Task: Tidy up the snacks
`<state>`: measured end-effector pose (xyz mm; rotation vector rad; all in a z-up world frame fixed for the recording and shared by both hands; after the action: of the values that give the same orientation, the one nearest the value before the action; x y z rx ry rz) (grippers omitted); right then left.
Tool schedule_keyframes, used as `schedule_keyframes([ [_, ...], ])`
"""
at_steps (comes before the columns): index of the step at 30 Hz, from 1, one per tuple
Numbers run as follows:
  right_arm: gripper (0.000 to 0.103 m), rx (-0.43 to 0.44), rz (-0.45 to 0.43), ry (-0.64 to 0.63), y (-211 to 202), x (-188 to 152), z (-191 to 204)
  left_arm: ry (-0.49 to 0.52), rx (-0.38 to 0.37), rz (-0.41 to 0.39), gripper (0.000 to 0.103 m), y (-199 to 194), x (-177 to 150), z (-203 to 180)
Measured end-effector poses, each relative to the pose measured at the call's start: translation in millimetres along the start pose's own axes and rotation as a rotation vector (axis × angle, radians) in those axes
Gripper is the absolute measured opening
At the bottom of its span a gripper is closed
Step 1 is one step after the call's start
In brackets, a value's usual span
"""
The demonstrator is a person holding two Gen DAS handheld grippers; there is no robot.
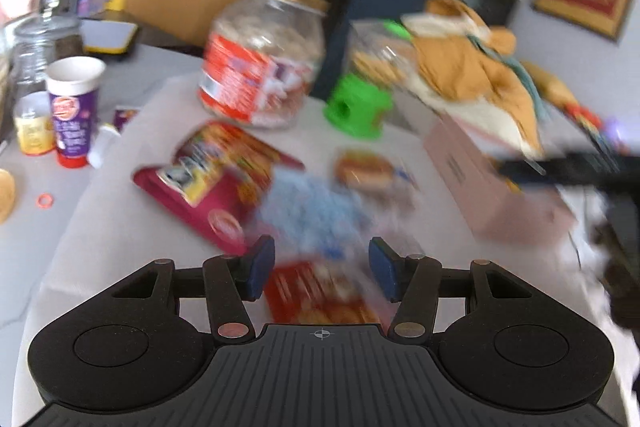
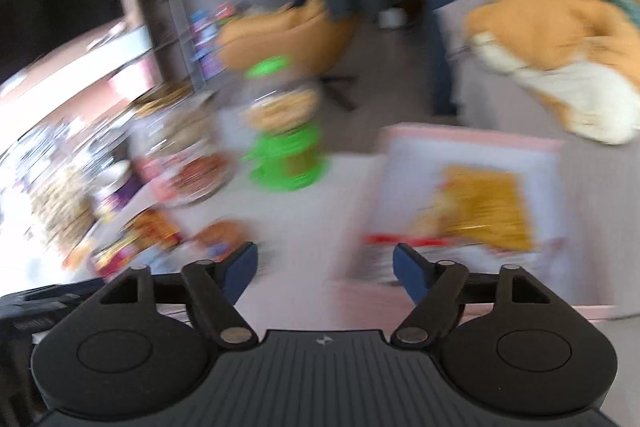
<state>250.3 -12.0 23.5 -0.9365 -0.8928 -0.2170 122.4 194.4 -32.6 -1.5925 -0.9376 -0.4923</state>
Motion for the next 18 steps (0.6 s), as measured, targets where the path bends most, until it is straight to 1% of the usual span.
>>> schedule_keyframes([
  [1,0.079,0.025,0.023,-0.010,12,-1,15,0.036,-0.013,0.013,0.059,-1,-6,-6],
  [3,0.081,0.063,0.063,-0.031,39,-1,41,0.119,-0.016,0.004,0.059,-9,-15,-16],
  [5,0.081,0.061,0.069,-0.056,65,3,58,0.148,-0.034,0.011,0.059,-14,-21,-22],
  [8,0.082,-0.025,0.043,-0.116,109,16,76,0.124,-0.076,0.026,0.059,-20,-26,-23],
  [9,0.082,-0.050,0.057,-0.129,125,17,75,0.120,-0.080,0.026,0.059,-21,-27,-23],
  [10,0.082,-0.071,0.092,-0.131,142,16,73,0.114,-0.082,0.024,0.058,-23,-28,-23],
  [11,0.082,-0.081,0.146,-0.120,158,12,70,0.105,-0.082,0.022,0.058,-24,-29,-21],
  [12,0.081,-0.071,0.176,-0.102,164,8,67,0.094,-0.082,0.021,0.058,-25,-30,-18],
  [14,0.077,-0.020,0.181,-0.075,155,1,67,0.097,-0.078,0.016,0.058,-23,-31,-15],
  [16,0.061,0.019,0.196,-0.092,138,-8,68,0.137,-0.066,0.002,0.059,-22,-31,-20],
  [18,0.058,0.030,0.212,-0.100,115,-23,64,0.154,-0.072,-0.008,0.060,-21,-30,-29],
])
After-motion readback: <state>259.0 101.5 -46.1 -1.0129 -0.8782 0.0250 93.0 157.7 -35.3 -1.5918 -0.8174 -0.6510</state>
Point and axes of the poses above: each gripper's, at about its wrist camera, not at the fingertips, and y roughly the way its jaws point, z to its left, x to its top, the point moved 9 cm from there along y, roughly the way its jaws point, and after that the axes turned 9 degrees about x, right-handed, at the moved point
